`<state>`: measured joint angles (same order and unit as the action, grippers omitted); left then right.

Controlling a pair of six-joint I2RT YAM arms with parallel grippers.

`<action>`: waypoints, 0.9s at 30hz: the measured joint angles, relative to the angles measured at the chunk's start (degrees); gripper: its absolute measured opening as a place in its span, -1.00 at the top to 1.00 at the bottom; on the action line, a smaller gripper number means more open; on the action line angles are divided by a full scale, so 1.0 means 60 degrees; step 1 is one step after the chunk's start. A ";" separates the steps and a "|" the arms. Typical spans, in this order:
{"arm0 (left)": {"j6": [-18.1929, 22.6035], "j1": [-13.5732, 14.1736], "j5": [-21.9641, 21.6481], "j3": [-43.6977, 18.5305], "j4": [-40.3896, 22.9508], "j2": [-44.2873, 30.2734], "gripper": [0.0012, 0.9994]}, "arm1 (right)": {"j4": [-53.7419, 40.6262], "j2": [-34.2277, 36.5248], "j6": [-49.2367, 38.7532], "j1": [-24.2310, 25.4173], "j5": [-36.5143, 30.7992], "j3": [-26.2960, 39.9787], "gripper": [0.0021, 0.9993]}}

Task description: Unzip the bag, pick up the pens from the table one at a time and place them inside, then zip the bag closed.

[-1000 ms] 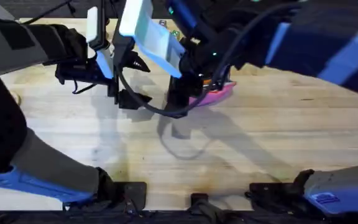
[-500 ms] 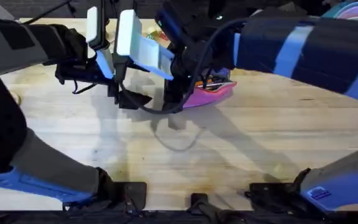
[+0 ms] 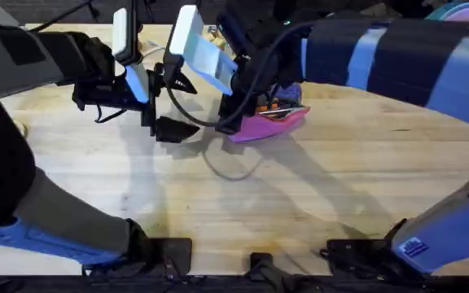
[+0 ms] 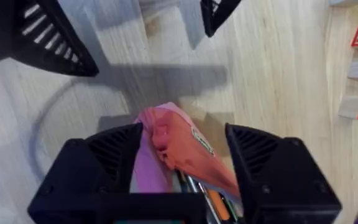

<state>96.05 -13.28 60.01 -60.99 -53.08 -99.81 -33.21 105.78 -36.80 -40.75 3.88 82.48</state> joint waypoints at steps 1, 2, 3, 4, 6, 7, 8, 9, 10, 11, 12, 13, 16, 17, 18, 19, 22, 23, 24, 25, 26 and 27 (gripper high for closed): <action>0.0000 0.0000 0.0002 0.0000 -0.0003 0.0000 -0.99 | -0.0004 0.0016 0.0002 0.0000 0.0000 0.0000 -0.57; 0.0000 0.0000 0.0004 0.0000 0.0000 0.0000 -0.99 | -0.0004 0.0036 0.0009 0.0000 0.0000 0.0000 -0.50; 0.0000 0.0000 0.0003 0.0000 -0.0003 0.0000 -0.99 | -0.0004 0.0055 0.0036 0.0000 0.0000 0.0000 -0.45; 0.0000 0.0000 0.0001 0.0000 -0.0003 0.0000 -0.99 | -0.0008 0.0062 0.0038 0.0004 0.0000 0.0000 -0.42; 0.0000 0.0000 0.0003 0.0000 0.0000 0.0000 -0.99 | -0.0015 0.0062 0.0062 0.0007 0.0000 0.0000 -0.36; 0.0000 0.0000 0.0003 0.0000 -0.0003 0.0000 -0.99 | -0.0012 0.0062 0.0062 0.0007 0.0001 0.0000 -0.31; 0.0000 0.0000 0.0002 0.0000 0.0000 0.0000 -0.99 | -0.0033 0.0062 0.0068 0.0007 0.0004 0.0000 -0.27; 0.0000 0.0000 0.0003 0.0000 -0.0003 0.0000 -0.99 | -0.0254 0.0062 0.0070 0.0001 0.0035 0.0000 -0.11; 0.0000 0.0000 0.0004 0.0000 0.0000 0.0000 -0.99 | -0.0311 0.0062 0.0076 0.0000 0.0036 0.0000 -0.08; 0.0000 0.0000 0.0004 0.0000 -0.0003 0.0000 -0.99 | -0.0333 0.0062 0.0074 0.0000 0.0044 0.0000 -0.01; 0.0000 0.0000 0.0004 0.0000 -0.0003 0.0000 -0.99 | -0.0339 0.0062 0.0076 0.0001 0.0067 0.0000 0.07; 0.0000 0.0000 0.0004 0.0000 -0.0003 0.0000 -0.99 | -0.0351 0.0062 0.0076 0.0000 0.0073 0.0000 0.17; 0.0000 0.0000 0.0004 0.0000 0.0000 0.0000 -0.99 | -0.0408 0.0062 0.0098 -0.0011 0.0124 0.0000 0.48; 0.0000 0.0000 0.0004 0.0000 -0.0001 0.0000 -0.99 | -0.0412 0.0072 0.0104 -0.0011 0.0140 0.0000 0.56; 0.0000 0.0000 0.0004 0.0000 -0.0003 0.0000 -0.99 | -0.0412 0.0080 0.0098 -0.0011 0.0144 0.0000 0.60; 0.0000 0.0000 0.0004 0.0000 0.0000 0.0000 -0.99 | -0.0415 0.0098 0.0098 -0.0011 0.0146 0.0000 0.64; 0.0000 0.0000 0.0004 0.0000 -0.0003 0.0000 -0.99 | -0.0401 0.0127 0.0099 -0.0011 0.0146 0.0000 0.68; 0.0000 0.0000 0.0004 0.0000 -0.0003 0.0000 -0.99 | -0.0393 0.0131 0.0098 -0.0011 0.0146 0.0000 0.69; 0.0000 0.0000 0.0004 0.0000 -0.0003 0.0000 -0.99 | -0.0393 0.0135 0.0098 -0.0011 0.0146 0.0000 0.69; 0.0000 0.0000 0.0004 0.0000 -0.0003 0.0000 -0.99 | -0.0387 0.0134 0.0098 -0.0011 0.0146 0.0000 0.74; 0.0000 0.0000 0.0004 0.0000 -0.0003 0.0000 -0.99 | -0.0390 0.0135 0.0098 -0.0011 0.0146 0.0000 0.80; 0.0000 0.0000 0.0004 0.0000 -0.0003 0.0000 -0.99 | -0.0390 0.0138 0.0092 -0.0011 0.0146 0.0000 0.86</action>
<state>96.05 -13.28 60.03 -60.99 -53.10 -99.81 -35.55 106.61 -36.24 -40.82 4.75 82.48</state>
